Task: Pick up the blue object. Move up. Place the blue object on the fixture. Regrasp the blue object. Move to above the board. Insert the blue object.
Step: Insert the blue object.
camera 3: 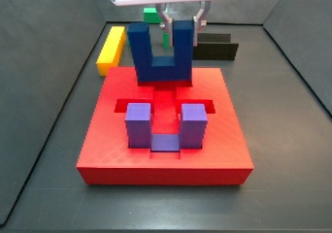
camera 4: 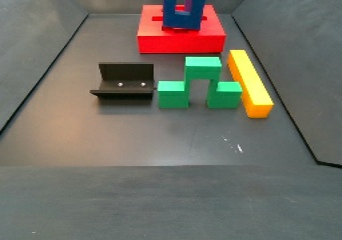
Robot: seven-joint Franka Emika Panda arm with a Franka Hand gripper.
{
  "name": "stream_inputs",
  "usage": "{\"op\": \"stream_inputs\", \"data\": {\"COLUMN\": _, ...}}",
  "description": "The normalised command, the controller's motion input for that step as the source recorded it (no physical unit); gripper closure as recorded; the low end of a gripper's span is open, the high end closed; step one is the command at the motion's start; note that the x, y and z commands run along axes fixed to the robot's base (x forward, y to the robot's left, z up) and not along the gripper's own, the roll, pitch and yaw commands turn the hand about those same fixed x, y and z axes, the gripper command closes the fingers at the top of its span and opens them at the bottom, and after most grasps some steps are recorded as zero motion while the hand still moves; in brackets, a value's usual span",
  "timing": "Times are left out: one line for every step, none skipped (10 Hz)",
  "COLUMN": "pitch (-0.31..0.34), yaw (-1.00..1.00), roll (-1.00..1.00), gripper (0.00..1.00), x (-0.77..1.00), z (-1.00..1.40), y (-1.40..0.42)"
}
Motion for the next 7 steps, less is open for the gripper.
{"op": "stream_inputs", "data": {"pitch": 0.129, "yaw": 0.00, "roll": -0.01, "gripper": 1.00, "x": 0.00, "z": -0.19, "y": -0.02}}
{"op": "stream_inputs", "data": {"pitch": 0.091, "yaw": 0.00, "roll": -0.05, "gripper": 1.00, "x": 0.00, "z": -0.19, "y": -0.02}}
{"op": "stream_inputs", "data": {"pitch": 0.086, "yaw": 0.00, "roll": -0.07, "gripper": 1.00, "x": 0.00, "z": -0.15, "y": -0.06}}
{"op": "stream_inputs", "data": {"pitch": 0.051, "yaw": 0.00, "roll": 0.00, "gripper": 1.00, "x": 0.00, "z": -0.12, "y": -0.27}}
{"op": "stream_inputs", "data": {"pitch": 0.057, "yaw": 0.00, "roll": 0.01, "gripper": 1.00, "x": 0.08, "z": -0.09, "y": -0.40}}
{"op": "stream_inputs", "data": {"pitch": 0.076, "yaw": 0.00, "roll": 0.00, "gripper": 1.00, "x": 0.17, "z": -0.07, "y": -0.33}}
{"op": "stream_inputs", "data": {"pitch": 0.086, "yaw": -0.03, "roll": 0.00, "gripper": 1.00, "x": 0.21, "z": -0.03, "y": -0.19}}
